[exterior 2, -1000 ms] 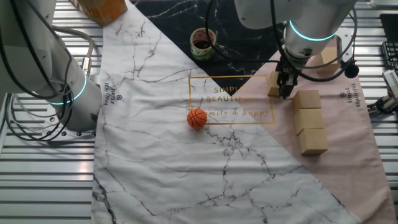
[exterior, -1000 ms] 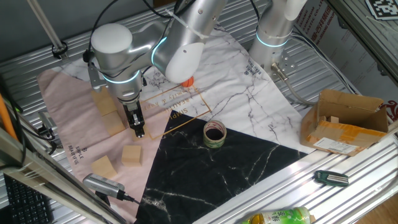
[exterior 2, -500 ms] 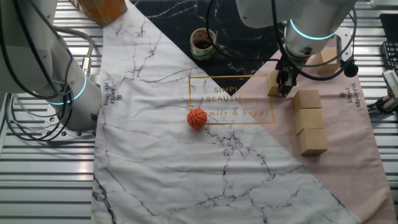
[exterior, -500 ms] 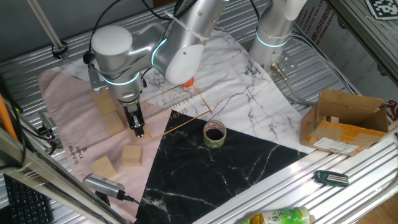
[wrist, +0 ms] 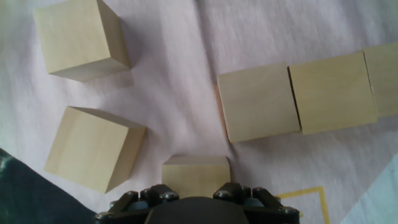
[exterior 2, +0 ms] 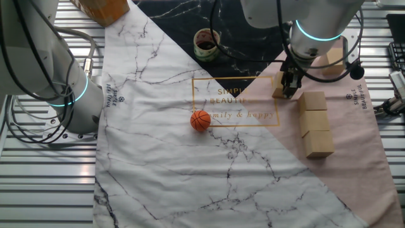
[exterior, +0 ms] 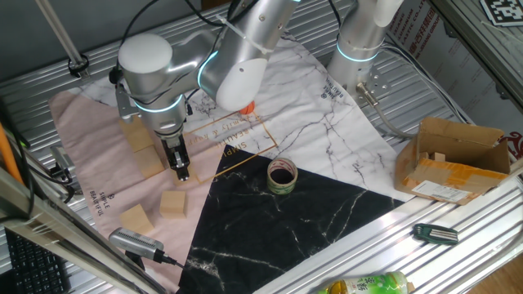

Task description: Stack the blocks into a pyramid shape

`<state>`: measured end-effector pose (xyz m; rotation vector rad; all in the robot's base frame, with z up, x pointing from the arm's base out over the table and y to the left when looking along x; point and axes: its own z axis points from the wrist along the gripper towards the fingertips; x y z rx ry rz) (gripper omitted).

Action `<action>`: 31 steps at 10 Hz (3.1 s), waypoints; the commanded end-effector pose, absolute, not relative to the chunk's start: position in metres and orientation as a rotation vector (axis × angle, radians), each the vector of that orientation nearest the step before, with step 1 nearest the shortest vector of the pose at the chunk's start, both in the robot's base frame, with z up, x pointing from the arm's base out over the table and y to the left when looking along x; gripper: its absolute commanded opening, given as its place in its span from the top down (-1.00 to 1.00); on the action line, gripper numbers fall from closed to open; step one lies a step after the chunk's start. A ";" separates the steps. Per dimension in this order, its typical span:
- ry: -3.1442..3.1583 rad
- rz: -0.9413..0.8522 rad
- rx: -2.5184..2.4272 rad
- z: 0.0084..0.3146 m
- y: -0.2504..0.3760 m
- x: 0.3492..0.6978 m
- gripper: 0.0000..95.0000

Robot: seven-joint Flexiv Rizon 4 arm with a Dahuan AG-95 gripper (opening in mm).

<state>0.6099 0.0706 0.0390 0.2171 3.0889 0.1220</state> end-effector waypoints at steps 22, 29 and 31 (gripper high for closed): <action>3.136 0.135 -0.104 0.137 -0.006 0.622 1.00; 3.122 0.113 -0.017 0.135 -0.030 0.647 1.00; 3.115 0.120 -0.014 0.131 -0.045 0.649 1.00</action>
